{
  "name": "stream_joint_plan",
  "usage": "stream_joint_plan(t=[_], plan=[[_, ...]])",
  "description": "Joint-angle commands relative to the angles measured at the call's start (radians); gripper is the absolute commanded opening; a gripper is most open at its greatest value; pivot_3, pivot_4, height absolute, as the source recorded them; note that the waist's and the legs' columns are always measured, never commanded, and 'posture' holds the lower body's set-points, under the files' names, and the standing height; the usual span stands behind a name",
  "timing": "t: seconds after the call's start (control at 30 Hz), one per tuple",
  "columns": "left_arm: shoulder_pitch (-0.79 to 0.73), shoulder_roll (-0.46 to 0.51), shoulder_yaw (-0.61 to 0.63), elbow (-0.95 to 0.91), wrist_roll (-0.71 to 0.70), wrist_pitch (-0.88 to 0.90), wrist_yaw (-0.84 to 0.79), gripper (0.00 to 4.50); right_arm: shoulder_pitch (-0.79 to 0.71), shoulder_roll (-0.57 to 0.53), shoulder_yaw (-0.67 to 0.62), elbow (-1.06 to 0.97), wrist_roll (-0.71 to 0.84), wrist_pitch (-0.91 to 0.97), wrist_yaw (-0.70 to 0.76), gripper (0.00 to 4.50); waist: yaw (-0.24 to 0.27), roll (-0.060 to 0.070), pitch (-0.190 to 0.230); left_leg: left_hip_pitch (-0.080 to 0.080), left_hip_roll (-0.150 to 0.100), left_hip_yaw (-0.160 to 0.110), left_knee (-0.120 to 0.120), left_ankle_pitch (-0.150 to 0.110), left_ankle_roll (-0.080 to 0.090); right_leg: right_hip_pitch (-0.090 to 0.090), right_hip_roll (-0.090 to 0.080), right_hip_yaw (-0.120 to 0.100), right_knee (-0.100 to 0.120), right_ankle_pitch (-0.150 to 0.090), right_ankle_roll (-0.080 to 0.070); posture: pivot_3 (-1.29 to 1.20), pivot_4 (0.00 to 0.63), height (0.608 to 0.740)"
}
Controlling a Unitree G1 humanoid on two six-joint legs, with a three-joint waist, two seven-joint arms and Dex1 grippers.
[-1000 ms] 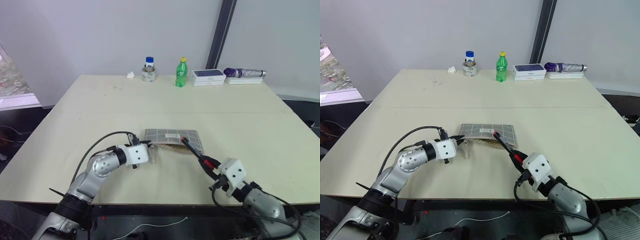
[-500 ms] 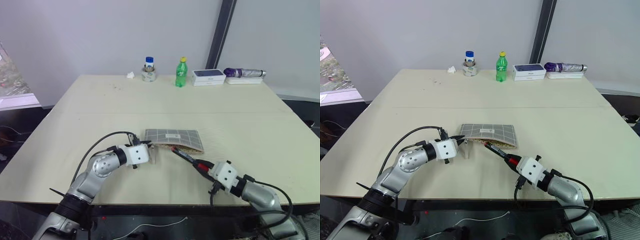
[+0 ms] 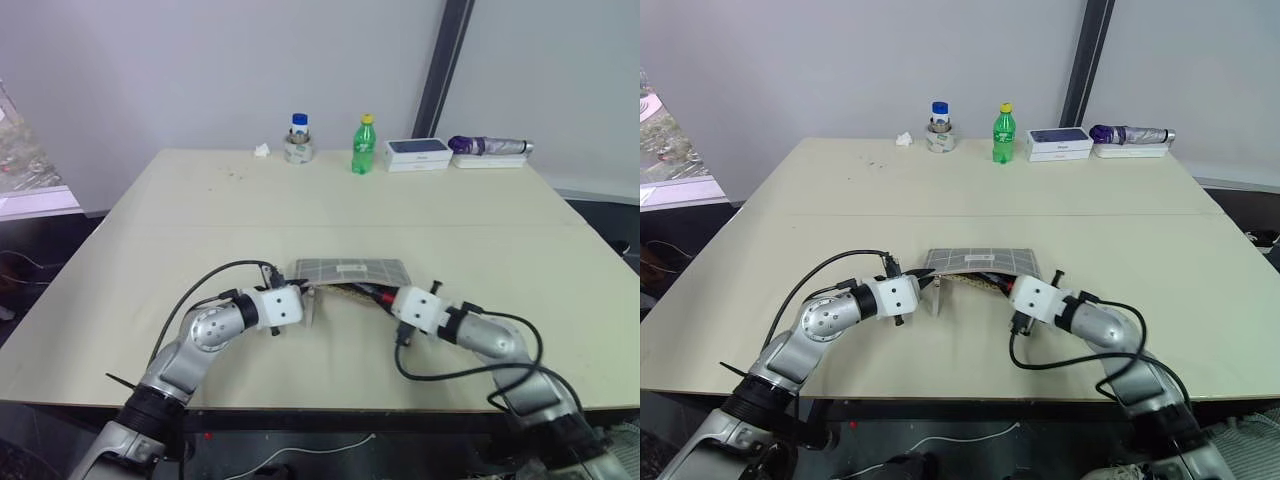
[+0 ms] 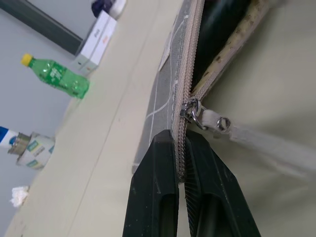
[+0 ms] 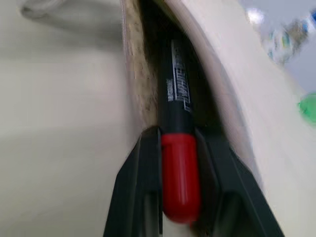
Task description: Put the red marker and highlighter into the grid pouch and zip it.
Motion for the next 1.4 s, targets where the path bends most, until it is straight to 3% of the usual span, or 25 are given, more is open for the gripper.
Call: stream_joint_plan(t=[0.03,0.2,0.33,0.47,0.7,0.9,1.03,1.13,1.4], plan=[[-0.017,0.004,0.009,-0.039,-0.023,-0.018,-0.008,0.0,-0.055,-0.03,0.037,0.041,-0.092,-0.099,-0.033,0.37,-0.001,0.0,0.0,0.0,0.0,0.0,0.0,0.0,0.0,0.0,0.0,0.0,0.0,0.0,0.0,0.0,0.15,0.74],[-0.016,0.013,0.003,-0.044,-0.028,-0.047,-0.031,0.0,-0.148,-0.033,0.125,0.157,-0.209,-0.246,-0.066,0.37,-0.007,0.0,0.0,0.0,0.0,0.0,-0.001,0.0,0.0,-0.001,0.0,0.0,0.0,0.0,0.0,0.0,0.15,0.74],[-0.009,0.015,0.007,-0.056,-0.026,-0.041,-0.037,0.0,-0.196,-0.027,0.13,0.241,-0.199,-0.321,-0.068,2.33,-0.006,0.0,0.0,0.0,0.0,0.0,0.0,0.0,-0.001,0.0,0.0,0.0,0.0,0.0,0.0,0.0,0.15,0.74],[-0.001,0.017,0.015,-0.063,-0.02,-0.022,-0.034,0.0,-0.155,-0.055,0.081,0.201,-0.127,-0.323,-0.039,4.43,-0.006,0.0,0.0,0.0,0.0,0.0,0.0,0.0,-0.001,0.0,0.0,0.0,0.0,0.0,0.0,0.0,0.15,0.74],[0.036,0.016,0.01,-0.078,-0.015,-0.009,-0.031,0.0,0.04,-0.09,-0.092,-0.147,0.339,-0.08,0.161,4.48,-0.001,0.0,0.0,0.0,0.001,0.0,0.0,0.0,0.0,0.001,-0.001,0.0,-0.001,0.0,0.0,0.0,0.15,0.74],[0.023,0.002,-0.012,-0.045,0.001,-0.011,-0.03,0.0,0.181,-0.058,-0.147,-0.345,0.667,0.254,0.194,4.48,-0.001,0.0,0.0,0.0,0.003,0.0,0.0,0.0,0.0,0.002,-0.001,0.0,-0.001,0.0,0.0,0.0,0.15,0.74],[-0.001,-0.009,-0.059,-0.004,0.046,-0.054,-0.03,0.0,0.268,-0.057,-0.057,-0.361,0.672,0.392,0.213,4.48,0.002,0.0,0.0,0.0,0.002,0.0,0.001,0.0,0.0,0.002,-0.001,-0.001,-0.001,0.0,0.0,0.0,0.15,0.74],[-0.028,-0.016,-0.08,0.02,0.069,-0.076,-0.023,0.0,0.271,0.005,0.016,-0.273,0.609,0.401,0.189,4.48,0.0,0.0,0.0,0.0,0.001,0.0,0.001,0.0,0.001,0.002,-0.001,-0.001,-0.001,0.0,0.0,0.0,0.15,0.74],[-0.053,-0.018,-0.076,0.001,0.062,-0.073,-0.027,0.0,0.108,0.2,0.1,-0.053,0.443,0.41,0.04,4.48,-0.009,0.0,0.0,0.001,0.0,0.0,0.0,0.0,0.0,0.001,0.001,0.0,0.0,0.0,0.0,0.0,0.15,0.74]])
